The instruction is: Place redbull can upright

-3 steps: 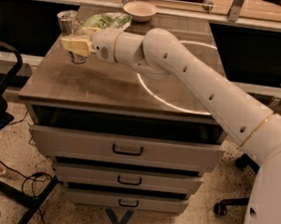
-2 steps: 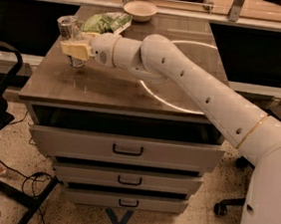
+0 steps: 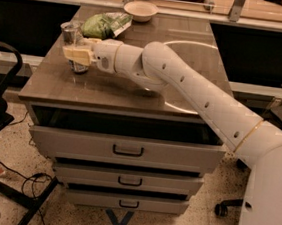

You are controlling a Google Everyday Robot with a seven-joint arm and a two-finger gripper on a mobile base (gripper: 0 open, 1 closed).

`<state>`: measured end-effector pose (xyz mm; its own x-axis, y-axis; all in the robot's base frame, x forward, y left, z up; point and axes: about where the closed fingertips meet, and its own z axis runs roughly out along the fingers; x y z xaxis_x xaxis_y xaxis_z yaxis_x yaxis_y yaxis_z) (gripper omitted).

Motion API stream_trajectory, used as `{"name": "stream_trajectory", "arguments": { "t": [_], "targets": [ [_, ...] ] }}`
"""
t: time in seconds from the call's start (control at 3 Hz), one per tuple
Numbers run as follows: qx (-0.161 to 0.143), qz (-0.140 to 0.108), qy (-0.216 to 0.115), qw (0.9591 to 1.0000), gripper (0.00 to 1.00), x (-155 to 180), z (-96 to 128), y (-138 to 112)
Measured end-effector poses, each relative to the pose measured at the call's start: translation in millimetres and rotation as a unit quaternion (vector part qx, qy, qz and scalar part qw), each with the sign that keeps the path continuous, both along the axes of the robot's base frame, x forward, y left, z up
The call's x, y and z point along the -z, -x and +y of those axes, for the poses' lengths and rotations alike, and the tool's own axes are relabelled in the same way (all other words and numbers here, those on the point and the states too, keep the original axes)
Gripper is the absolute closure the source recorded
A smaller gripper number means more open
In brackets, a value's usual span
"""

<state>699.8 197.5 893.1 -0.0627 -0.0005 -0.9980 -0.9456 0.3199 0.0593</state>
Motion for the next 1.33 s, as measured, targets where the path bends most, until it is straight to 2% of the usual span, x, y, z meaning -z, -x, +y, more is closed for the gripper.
{"name": "stream_trajectory", "arguments": {
  "t": [0.33, 1.33],
  "targets": [
    [0.007, 0.001, 0.002, 1.0, 0.87, 0.8, -14.2, 4.6],
    [0.003, 0.001, 0.003, 1.0, 0.17, 0.2, -9.6, 8.5]
  ]
}}
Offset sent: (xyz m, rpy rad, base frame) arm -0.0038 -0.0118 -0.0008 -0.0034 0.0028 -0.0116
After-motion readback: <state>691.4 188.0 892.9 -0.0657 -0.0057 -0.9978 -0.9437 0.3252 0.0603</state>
